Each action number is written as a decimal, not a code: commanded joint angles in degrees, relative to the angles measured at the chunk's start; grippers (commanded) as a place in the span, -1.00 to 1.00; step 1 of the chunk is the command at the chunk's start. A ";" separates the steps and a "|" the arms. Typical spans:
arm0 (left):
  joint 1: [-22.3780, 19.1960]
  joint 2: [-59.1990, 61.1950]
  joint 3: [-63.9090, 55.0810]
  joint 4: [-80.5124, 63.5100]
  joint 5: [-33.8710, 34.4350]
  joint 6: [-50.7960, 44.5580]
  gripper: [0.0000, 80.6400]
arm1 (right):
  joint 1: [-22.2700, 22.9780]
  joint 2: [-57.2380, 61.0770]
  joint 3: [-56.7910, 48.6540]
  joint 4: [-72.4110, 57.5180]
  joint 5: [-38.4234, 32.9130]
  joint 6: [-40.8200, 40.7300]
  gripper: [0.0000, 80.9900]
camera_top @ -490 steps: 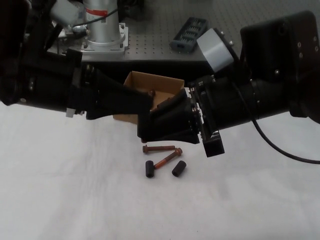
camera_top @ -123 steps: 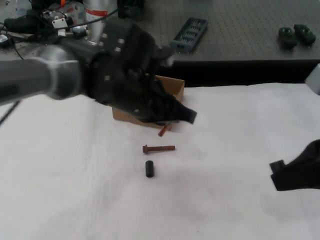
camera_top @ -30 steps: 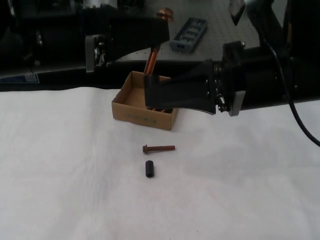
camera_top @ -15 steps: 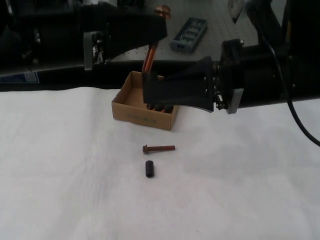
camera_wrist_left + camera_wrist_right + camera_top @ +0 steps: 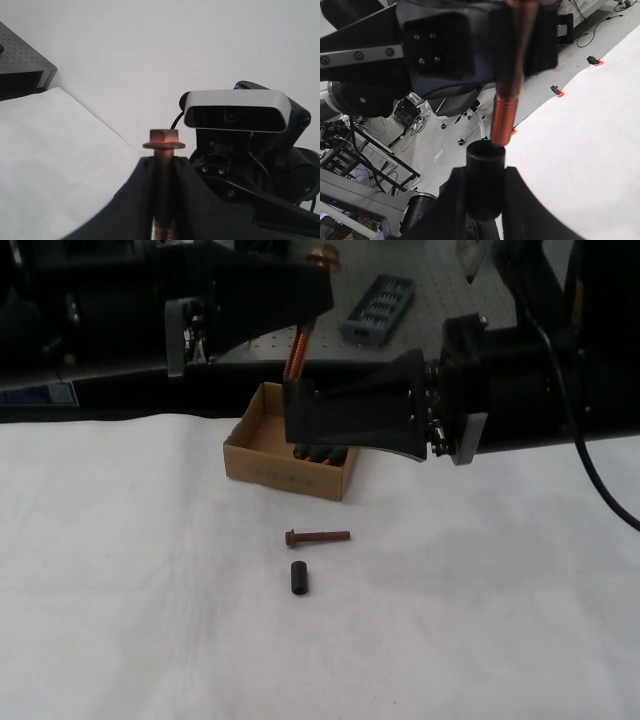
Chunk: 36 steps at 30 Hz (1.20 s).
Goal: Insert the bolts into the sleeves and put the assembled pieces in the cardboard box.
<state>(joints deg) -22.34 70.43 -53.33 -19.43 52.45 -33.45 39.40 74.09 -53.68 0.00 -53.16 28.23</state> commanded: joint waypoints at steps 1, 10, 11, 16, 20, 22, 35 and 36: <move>-0.15 -0.63 -0.19 -0.46 0.78 -1.54 -0.98 | 0.09 0.00 -0.39 -2.09 -0.11 -0.34 -0.93; -0.27 -0.63 -0.19 -0.46 0.78 -2.56 -0.98 | 0.09 0.00 -0.39 -3.50 -0.11 -0.34 -0.93; -0.27 -0.63 -0.19 -0.46 0.66 -2.65 -0.98 | 0.09 0.00 -0.39 -4.30 -0.11 -0.34 -0.93; -0.27 -0.63 -0.19 -0.46 0.34 -3.57 -0.98 | 0.09 0.00 -0.39 -5.18 0.94 0.65 -0.93; -0.27 -0.63 -0.19 -0.46 0.29 -3.84 -0.98 | 0.09 0.00 -0.39 -5.18 1.19 0.65 -0.93; -0.54 -0.63 -0.19 -0.46 0.29 -3.82 -0.98 | 0.09 0.00 -0.39 -5.18 1.19 0.65 -0.93; -2.36 -0.63 -0.19 -0.83 -1.15 -3.42 -0.98 | -0.26 0.00 -0.39 -4.30 3.30 1.49 -0.93; -2.36 -0.63 -0.19 -0.83 -1.15 -3.39 -0.98 | -0.38 0.00 -0.39 -3.94 3.08 1.49 -0.93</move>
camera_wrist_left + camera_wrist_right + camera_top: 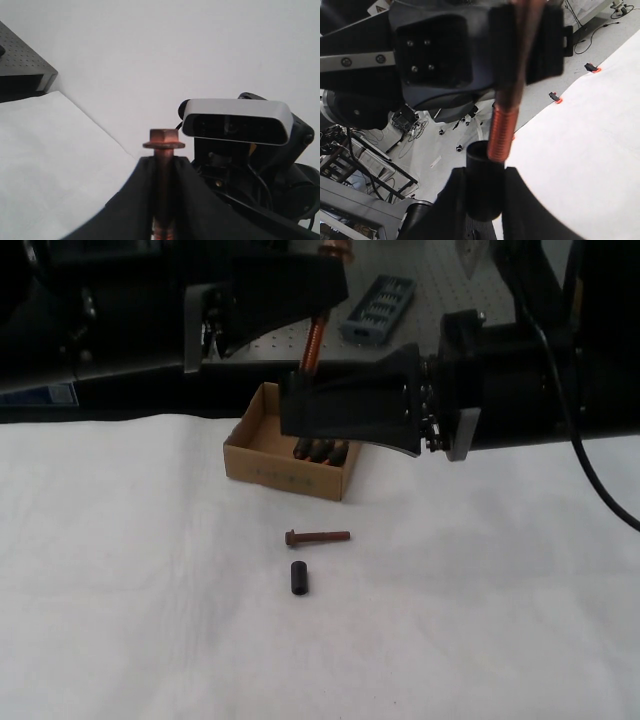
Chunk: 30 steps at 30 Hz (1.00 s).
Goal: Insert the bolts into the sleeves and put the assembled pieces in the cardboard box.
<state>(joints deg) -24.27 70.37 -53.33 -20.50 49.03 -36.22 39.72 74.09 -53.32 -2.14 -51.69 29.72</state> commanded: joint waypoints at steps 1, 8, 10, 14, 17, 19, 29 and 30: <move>-0.43 -0.57 -0.19 0.24 2.28 -0.47 -0.98 | -0.65 0.00 -0.75 -1.38 1.03 0.00 -0.93; 0.58 -0.57 -0.19 0.24 2.28 1.92 -0.98 | -0.65 0.00 -0.75 1.72 0.06 -1.28 -0.93; 1.80 -0.57 -0.19 0.24 2.28 1.92 -0.98 | -0.65 0.00 -0.75 2.49 0.06 -1.47 -0.93; 4.12 -0.57 -0.19 0.24 2.77 0.06 -0.98 | -0.65 0.00 -0.75 3.03 0.57 -2.35 -0.93; 4.38 -0.57 -0.19 0.24 2.81 -0.93 -0.98 | -0.65 0.00 -0.75 3.03 0.57 -2.44 -0.93; 4.38 -0.57 -0.19 0.24 2.81 -1.07 -0.98 | -0.65 0.00 -0.75 3.03 0.57 -2.44 -0.93; 3.23 -0.57 -0.19 0.24 2.93 -2.74 -0.98 | -0.65 0.00 -0.75 3.03 0.57 -2.56 -0.93; 2.89 -0.57 -0.19 0.24 2.93 -2.76 -0.98 | -0.65 0.00 -0.75 3.03 0.57 -2.56 -0.93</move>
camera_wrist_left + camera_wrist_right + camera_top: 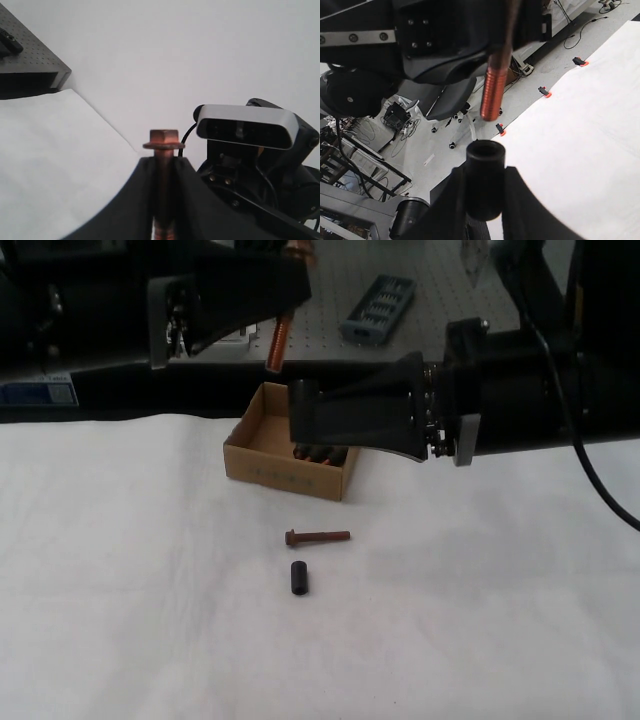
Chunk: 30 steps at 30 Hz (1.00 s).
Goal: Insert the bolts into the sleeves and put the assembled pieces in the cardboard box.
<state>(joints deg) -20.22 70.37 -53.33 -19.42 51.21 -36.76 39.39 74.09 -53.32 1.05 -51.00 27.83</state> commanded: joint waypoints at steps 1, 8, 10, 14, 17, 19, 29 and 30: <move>-1.59 -0.57 -0.19 -0.83 0.74 -2.21 -0.98 | -0.32 0.00 -0.75 -0.16 -0.11 -0.86 -0.93; -2.64 -0.57 -0.19 -0.83 0.55 -1.65 -0.98 | -0.32 0.00 -0.75 -0.16 -0.11 -0.86 -0.93; -2.64 -0.57 -0.19 -0.83 0.55 -1.65 -0.98 | -0.32 0.00 -0.75 -0.16 -0.11 -0.86 -0.93; -2.64 -0.57 -0.19 -0.83 0.55 -1.84 -0.98 | -0.32 0.00 -0.75 -0.16 -0.11 -0.86 -0.93; -2.77 -0.57 -0.19 -0.83 0.55 -1.83 -0.98 | -0.32 0.00 -0.75 -0.27 -0.11 -0.84 -0.93; -2.87 -0.57 -0.19 -0.83 0.55 -1.83 -0.98 | -0.32 0.00 -0.75 -0.69 -0.11 -0.84 -0.93; -2.96 -0.57 -0.19 -0.83 0.55 -1.83 -0.98 | -0.32 0.00 -0.75 -2.69 -1.06 -0.40 -0.93; -2.96 -0.57 -0.19 -0.83 0.55 -1.83 -0.98 | -0.32 0.00 -0.75 -2.69 -1.06 -0.40 -0.93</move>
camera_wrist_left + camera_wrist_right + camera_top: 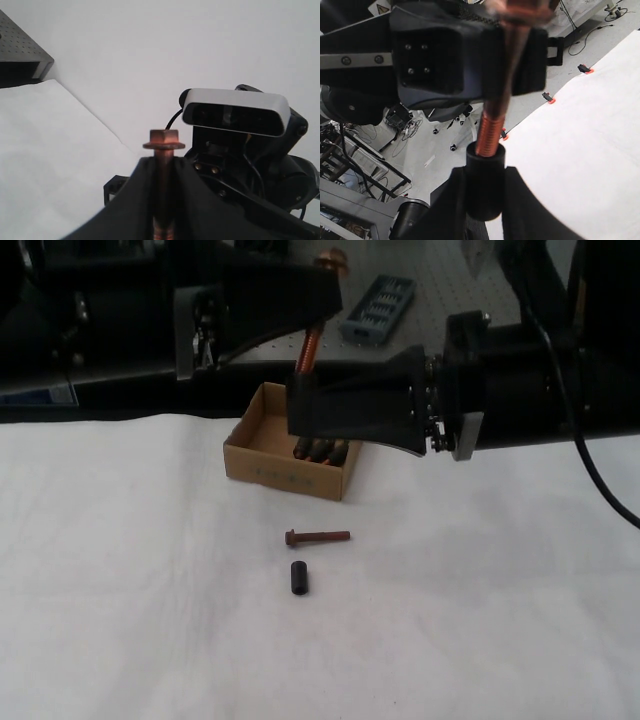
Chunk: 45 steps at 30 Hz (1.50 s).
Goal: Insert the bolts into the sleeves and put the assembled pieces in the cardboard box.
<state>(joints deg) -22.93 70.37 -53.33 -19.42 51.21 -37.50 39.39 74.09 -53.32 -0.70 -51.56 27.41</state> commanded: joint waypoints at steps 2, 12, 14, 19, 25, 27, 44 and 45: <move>-0.26 -0.57 -0.19 -0.83 0.55 -1.08 -0.98 | -0.32 0.00 -0.75 -0.94 -0.37 0.01 -0.93; -0.20 -0.57 -0.19 -0.83 0.94 -1.08 -0.98 | -2.30 0.00 -0.75 -0.94 0.80 0.43 -0.93; -0.20 -0.57 -0.19 -0.83 0.94 -1.08 -0.98 | -3.03 0.00 -0.75 -0.94 0.80 0.59 -0.93; -0.20 -0.57 -0.19 -0.83 0.92 -0.63 -0.98 | -4.21 0.00 -0.75 -0.94 -0.23 0.87 -0.93; -0.20 -0.57 -0.19 -0.83 1.62 -0.65 -0.98 | -4.27 0.00 -0.75 -0.94 -3.01 0.02 -0.93; -0.20 -0.57 -0.19 -0.27 2.36 -0.65 -0.98 | -4.59 0.00 -0.75 -0.94 -4.18 -0.52 -0.93; -0.20 -0.57 -0.19 10.40 4.49 6.73 -0.98 | -8.56 0.00 -0.75 -0.47 -10.24 -1.74 -0.93; -0.20 -0.57 -0.19 10.40 4.95 6.73 -0.98 | -8.56 0.00 -0.75 -0.47 -10.24 -1.74 -0.93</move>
<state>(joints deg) -23.60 70.37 -53.67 -11.13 54.31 -32.51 32.60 74.84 -53.32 0.70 -62.46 26.10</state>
